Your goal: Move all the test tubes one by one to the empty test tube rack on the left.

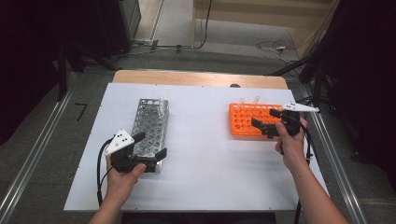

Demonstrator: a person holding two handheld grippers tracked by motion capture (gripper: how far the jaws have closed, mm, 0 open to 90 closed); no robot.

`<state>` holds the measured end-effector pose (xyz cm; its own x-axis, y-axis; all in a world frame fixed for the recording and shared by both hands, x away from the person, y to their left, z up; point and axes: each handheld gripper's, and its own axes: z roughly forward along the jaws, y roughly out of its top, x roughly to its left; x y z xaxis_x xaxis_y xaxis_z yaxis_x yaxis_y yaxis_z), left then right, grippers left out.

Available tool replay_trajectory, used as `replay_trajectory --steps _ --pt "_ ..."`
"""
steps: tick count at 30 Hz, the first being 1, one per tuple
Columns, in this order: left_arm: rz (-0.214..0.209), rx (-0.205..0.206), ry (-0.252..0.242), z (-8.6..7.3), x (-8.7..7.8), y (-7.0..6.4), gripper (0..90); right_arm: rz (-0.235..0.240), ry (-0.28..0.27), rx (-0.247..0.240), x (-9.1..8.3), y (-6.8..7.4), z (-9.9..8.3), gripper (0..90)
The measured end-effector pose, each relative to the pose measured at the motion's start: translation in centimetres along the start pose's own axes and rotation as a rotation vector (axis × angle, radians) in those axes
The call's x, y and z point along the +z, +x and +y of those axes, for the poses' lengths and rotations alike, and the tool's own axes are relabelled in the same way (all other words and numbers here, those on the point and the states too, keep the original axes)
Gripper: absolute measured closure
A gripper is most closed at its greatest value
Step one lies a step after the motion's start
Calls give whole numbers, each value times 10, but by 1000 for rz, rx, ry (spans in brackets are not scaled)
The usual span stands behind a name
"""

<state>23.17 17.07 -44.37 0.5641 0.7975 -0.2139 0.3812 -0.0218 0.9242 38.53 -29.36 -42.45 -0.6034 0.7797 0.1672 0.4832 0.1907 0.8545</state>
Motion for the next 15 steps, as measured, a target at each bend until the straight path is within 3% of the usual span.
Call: replay_trajectory --steps 3,6,10,15 --pt "2 4 -1 0 0 -1 0 -3 5 18 7 -6 3 0" --pt "1 1 1 0 0 -1 0 -42 5 32 15 -11 6 45" --pt "-3 7 2 0 0 -2 0 -94 17 66 25 -15 10 182" --pt "-8 5 4 0 1 -3 0 -160 56 57 43 -19 12 359"
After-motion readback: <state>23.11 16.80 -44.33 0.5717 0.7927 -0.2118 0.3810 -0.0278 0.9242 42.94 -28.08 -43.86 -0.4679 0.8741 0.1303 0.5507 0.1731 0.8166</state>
